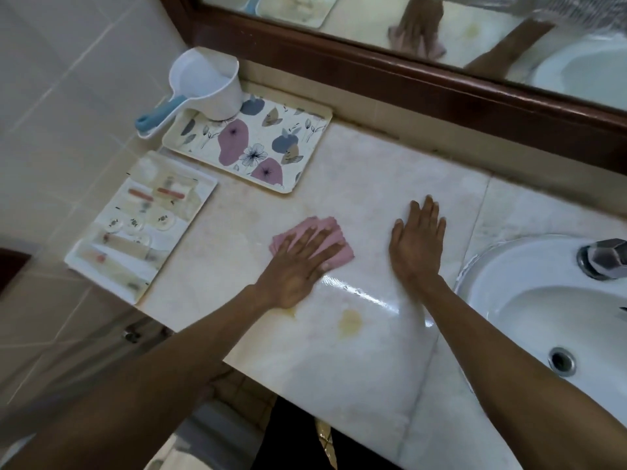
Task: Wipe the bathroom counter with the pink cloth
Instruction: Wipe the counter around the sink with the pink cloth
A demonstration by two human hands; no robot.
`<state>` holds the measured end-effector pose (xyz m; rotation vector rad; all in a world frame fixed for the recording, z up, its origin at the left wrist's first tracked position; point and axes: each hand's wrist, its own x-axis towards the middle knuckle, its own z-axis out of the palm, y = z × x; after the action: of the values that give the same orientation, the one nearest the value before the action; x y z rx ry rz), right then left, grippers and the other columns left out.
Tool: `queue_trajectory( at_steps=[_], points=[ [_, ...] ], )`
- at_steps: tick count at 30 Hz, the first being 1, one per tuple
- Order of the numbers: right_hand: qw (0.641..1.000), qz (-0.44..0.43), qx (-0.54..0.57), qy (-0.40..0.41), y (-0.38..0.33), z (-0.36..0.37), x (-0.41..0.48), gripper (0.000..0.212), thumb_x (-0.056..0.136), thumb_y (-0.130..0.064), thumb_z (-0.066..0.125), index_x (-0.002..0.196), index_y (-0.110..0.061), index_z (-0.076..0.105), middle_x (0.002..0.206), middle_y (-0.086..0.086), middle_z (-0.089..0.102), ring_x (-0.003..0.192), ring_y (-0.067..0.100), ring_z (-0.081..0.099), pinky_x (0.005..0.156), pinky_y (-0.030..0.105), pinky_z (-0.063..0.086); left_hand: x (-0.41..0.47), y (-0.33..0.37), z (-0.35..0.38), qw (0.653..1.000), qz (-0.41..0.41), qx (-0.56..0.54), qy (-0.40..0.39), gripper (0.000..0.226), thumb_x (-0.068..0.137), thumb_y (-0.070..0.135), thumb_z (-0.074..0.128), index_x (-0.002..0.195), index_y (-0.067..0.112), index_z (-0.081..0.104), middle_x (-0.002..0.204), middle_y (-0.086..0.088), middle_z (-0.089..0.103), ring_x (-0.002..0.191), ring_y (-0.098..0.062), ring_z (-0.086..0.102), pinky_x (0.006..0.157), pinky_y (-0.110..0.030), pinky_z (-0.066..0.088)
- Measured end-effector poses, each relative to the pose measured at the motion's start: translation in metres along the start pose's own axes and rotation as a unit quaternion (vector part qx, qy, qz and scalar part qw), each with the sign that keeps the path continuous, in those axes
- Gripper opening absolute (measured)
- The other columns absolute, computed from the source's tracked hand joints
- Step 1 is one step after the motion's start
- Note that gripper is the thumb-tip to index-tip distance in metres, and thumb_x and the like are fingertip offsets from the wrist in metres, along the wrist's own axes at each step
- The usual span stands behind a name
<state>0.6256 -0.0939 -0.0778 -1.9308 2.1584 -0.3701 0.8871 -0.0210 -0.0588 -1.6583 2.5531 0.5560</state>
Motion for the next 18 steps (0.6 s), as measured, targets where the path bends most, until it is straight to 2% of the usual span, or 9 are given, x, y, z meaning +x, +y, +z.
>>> queue_trajectory(
  at_steps=[3, 5, 8, 10, 12, 16, 18],
  points=[
    [0.998, -0.055, 0.010, -0.027, -0.027, 0.006, 0.003, 0.054, 0.104, -0.033, 0.033, 0.151, -0.006, 0.032, 0.164, 0.021, 0.015, 0.153, 0.034, 0.011, 0.124, 0.049, 0.010, -0.018, -0.051, -0.013, 0.997, -0.071, -0.013, 0.034, 0.058, 0.106, 0.057, 0.005, 0.161, 0.041, 0.008, 0.171, 0.010, -0.004, 0.161, -0.018, -0.002, 0.128, -0.052, 0.002],
    [0.995, -0.093, 0.017, -0.043, -0.047, 0.010, 0.004, 0.054, 0.104, -0.034, 0.033, 0.151, -0.007, 0.033, 0.165, 0.020, 0.014, 0.153, 0.034, 0.011, 0.125, 0.047, 0.010, -0.019, -0.081, -0.026, 0.989, -0.140, -0.029, 0.034, 0.058, 0.104, 0.053, 0.008, 0.160, 0.038, 0.000, 0.173, 0.007, -0.005, 0.161, -0.022, -0.005, 0.129, -0.056, 0.004],
    [0.988, -0.140, 0.019, -0.064, -0.071, 0.020, -0.001, 0.054, 0.104, -0.034, 0.034, 0.152, -0.008, 0.033, 0.165, 0.019, 0.015, 0.153, 0.033, 0.012, 0.124, 0.048, 0.011, -0.014, -0.090, -0.027, 0.976, -0.206, -0.047, 0.051, 0.060, 0.105, 0.048, 0.011, 0.164, 0.040, 0.009, 0.175, 0.004, -0.001, 0.162, -0.026, -0.003, 0.127, -0.057, 0.002],
    [0.987, -0.143, 0.012, -0.070, -0.077, 0.025, -0.003, 0.055, 0.105, -0.034, 0.033, 0.152, -0.008, 0.032, 0.165, 0.018, 0.016, 0.153, 0.033, 0.013, 0.124, 0.050, 0.010, -0.022, -0.075, -0.014, 0.969, -0.229, -0.040, 0.080, 0.060, 0.106, 0.046, 0.012, 0.165, 0.035, 0.019, 0.175, -0.002, 0.007, 0.162, -0.031, 0.004, 0.126, -0.061, 0.007],
    [0.989, -0.134, 0.008, -0.066, -0.079, 0.029, -0.004, 0.055, 0.105, -0.036, 0.032, 0.153, -0.008, 0.031, 0.165, 0.017, 0.017, 0.153, 0.031, 0.013, 0.124, 0.049, 0.009, -0.053, -0.054, 0.005, 0.969, -0.221, -0.037, 0.104, 0.057, 0.108, 0.042, 0.017, 0.164, 0.031, 0.024, 0.174, -0.007, 0.014, 0.161, -0.033, 0.012, 0.126, -0.062, 0.012],
    [0.990, -0.134, 0.007, -0.046, -0.078, 0.031, -0.006, 0.056, 0.105, -0.038, 0.030, 0.152, -0.009, 0.031, 0.165, 0.016, 0.019, 0.153, 0.030, 0.014, 0.124, 0.049, 0.009, -0.125, -0.042, 0.027, 0.981, -0.137, -0.029, 0.134, 0.055, 0.111, 0.037, 0.027, 0.164, 0.040, 0.011, 0.173, -0.005, 0.019, 0.160, -0.028, 0.019, 0.126, -0.057, 0.016],
    [0.990, -0.131, 0.007, -0.040, -0.079, 0.032, -0.008, 0.056, 0.105, -0.038, 0.030, 0.152, -0.009, 0.031, 0.165, 0.015, 0.019, 0.153, 0.030, 0.014, 0.124, 0.049, 0.009, -0.119, -0.065, 0.020, 0.982, -0.134, -0.012, 0.130, 0.053, 0.111, 0.037, 0.029, 0.163, 0.036, 0.022, 0.172, -0.004, 0.020, 0.159, -0.028, 0.020, 0.126, -0.058, 0.017]
  ],
)
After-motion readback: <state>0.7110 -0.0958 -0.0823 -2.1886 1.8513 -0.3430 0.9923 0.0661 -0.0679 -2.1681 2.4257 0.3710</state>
